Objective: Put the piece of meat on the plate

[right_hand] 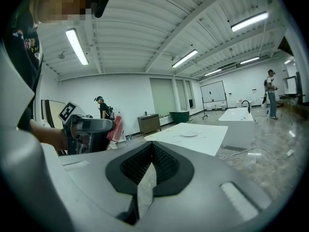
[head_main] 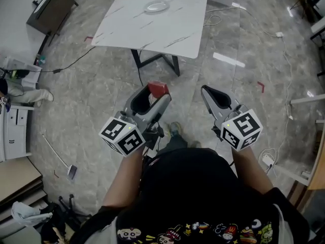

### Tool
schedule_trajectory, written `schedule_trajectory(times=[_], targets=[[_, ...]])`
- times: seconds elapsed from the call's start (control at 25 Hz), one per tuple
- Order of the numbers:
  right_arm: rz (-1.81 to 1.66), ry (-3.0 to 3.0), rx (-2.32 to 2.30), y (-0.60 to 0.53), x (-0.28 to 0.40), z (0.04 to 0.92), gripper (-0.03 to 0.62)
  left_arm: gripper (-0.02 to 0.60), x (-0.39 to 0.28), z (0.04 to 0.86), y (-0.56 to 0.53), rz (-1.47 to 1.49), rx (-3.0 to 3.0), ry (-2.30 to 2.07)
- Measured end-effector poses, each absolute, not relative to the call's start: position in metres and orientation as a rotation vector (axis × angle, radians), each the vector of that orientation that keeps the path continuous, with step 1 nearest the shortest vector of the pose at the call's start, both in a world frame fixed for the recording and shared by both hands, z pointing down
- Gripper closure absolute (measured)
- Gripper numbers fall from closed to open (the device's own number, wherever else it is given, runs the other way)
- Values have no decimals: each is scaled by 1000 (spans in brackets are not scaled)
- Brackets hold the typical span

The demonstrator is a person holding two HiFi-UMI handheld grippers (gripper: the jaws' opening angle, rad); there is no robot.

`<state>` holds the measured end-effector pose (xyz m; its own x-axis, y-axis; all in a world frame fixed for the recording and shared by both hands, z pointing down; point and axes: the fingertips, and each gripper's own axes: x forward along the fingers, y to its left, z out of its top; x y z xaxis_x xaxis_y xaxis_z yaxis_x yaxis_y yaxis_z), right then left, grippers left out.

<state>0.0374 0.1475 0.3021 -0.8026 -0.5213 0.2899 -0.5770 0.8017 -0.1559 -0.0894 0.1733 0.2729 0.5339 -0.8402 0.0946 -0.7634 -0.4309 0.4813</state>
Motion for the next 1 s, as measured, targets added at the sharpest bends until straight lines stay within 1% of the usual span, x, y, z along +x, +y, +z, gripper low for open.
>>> schedule_trajectory(times=[0.48, 1.0], targets=[[345, -2709, 938, 133, 5, 309, 571, 192, -126, 279, 150, -246, 2354, -1221], [327, -2743, 875, 94, -9, 308, 571, 192, -134, 274, 121, -247, 2347, -1274]])
